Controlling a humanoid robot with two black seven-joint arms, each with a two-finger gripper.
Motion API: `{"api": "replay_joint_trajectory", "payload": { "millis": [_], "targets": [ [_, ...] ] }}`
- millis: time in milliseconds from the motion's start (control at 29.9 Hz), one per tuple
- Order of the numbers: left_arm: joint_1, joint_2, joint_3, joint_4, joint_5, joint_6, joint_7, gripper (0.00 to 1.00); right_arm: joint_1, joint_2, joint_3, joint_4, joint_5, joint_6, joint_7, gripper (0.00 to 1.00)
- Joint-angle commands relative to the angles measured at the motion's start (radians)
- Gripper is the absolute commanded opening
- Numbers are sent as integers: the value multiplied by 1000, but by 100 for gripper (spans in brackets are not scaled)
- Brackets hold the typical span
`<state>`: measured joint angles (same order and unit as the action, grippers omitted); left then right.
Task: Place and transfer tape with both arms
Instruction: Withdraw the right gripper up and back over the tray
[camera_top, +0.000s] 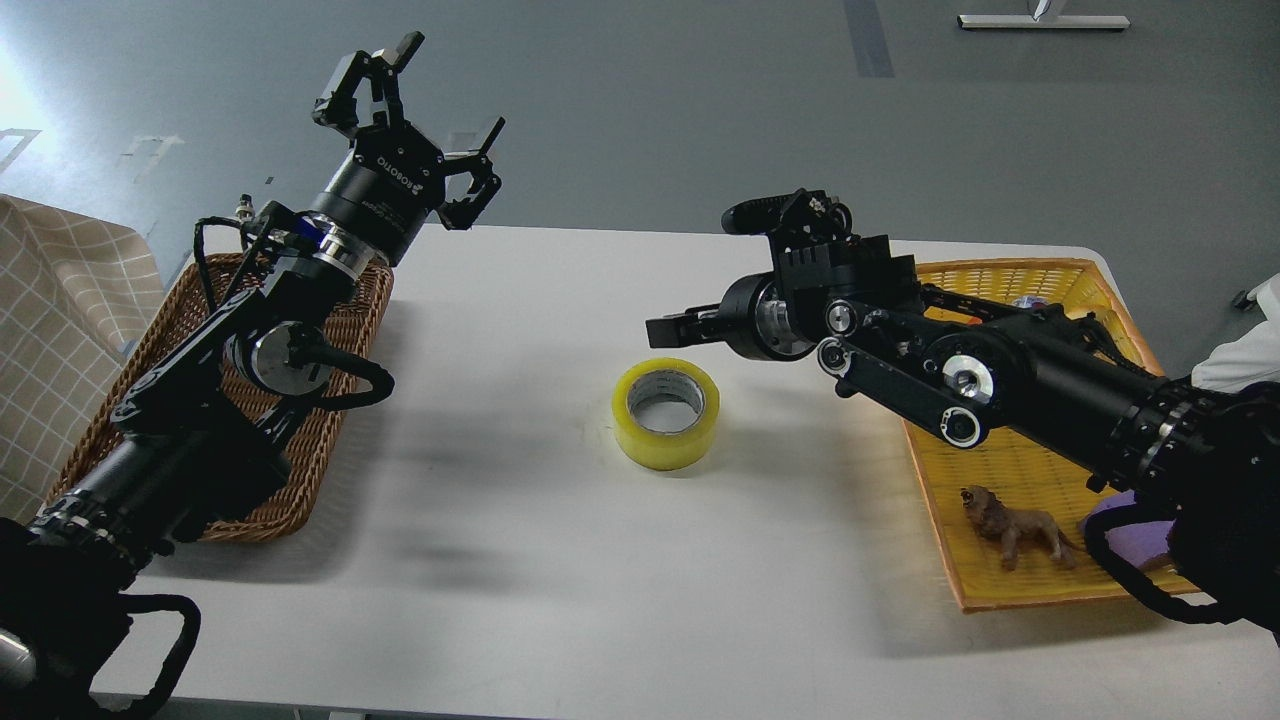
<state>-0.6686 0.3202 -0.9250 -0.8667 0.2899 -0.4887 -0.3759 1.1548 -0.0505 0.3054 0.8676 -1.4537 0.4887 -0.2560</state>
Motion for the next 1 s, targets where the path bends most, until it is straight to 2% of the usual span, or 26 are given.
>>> {"api": "replay_joint_trajectory", "payload": {
  "millis": [0,167,334,468,602,870,970],
  "targets": [
    [0,-1,3,0,0,0,0,98,17,-64,75,75,1,0,0,97],
    [0,0,3,0,0,0,0,98,16,-176,159,211,39,0,0,97],
    [-11,0,5,0,0,0,2,98,16,-265,236,264,117,0,0,99],
    [-11,2,6,0,0,0,2,98,2,-388,296,340,153,0,-2,100],
    [-13,3,3,0,0,0,2,98,2,-434,322,340,154,0,-3,100],
    [-20,10,5,0,0,0,2,98,-180,-454,703,360,197,0,10,100],
    [-20,16,6,0,2,0,2,98,-217,-453,786,360,231,0,12,100]
  ]
}}
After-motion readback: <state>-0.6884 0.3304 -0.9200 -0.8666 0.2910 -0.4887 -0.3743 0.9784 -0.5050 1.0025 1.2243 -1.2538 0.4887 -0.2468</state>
